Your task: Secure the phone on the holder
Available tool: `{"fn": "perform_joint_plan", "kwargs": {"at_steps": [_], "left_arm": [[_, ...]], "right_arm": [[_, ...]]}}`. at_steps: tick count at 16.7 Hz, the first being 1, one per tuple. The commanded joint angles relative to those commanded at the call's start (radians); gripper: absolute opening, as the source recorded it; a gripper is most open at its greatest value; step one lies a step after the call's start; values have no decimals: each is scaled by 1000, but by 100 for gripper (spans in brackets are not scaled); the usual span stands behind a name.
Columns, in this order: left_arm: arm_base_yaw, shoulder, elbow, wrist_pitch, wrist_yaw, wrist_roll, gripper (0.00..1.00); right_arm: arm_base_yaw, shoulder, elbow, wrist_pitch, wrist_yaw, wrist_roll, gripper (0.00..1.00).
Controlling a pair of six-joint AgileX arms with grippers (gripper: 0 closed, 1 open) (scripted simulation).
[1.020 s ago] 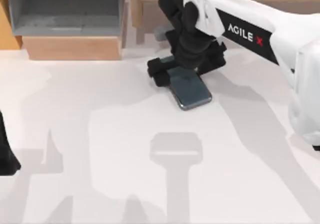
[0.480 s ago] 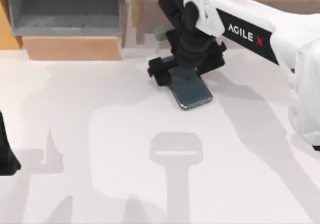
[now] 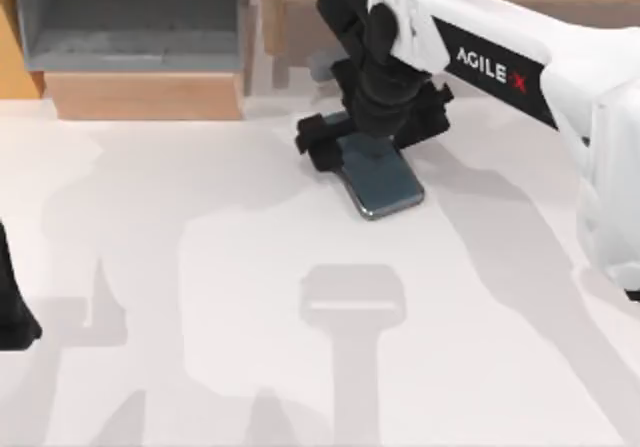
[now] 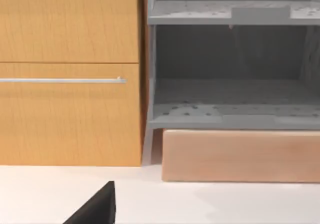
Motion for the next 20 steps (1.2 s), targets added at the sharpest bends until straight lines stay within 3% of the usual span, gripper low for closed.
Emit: {"fn": "perform_joint_plan", "kwargs": {"at_steps": [13,20], "left_arm": [[0,0,0,0,0,0,100],[0,0,0,0,0,0,100]], "right_arm": [[-2,-28,64,-65,-6,-1,0],[-71,-301,-213,29,-91,-35,0]]}}
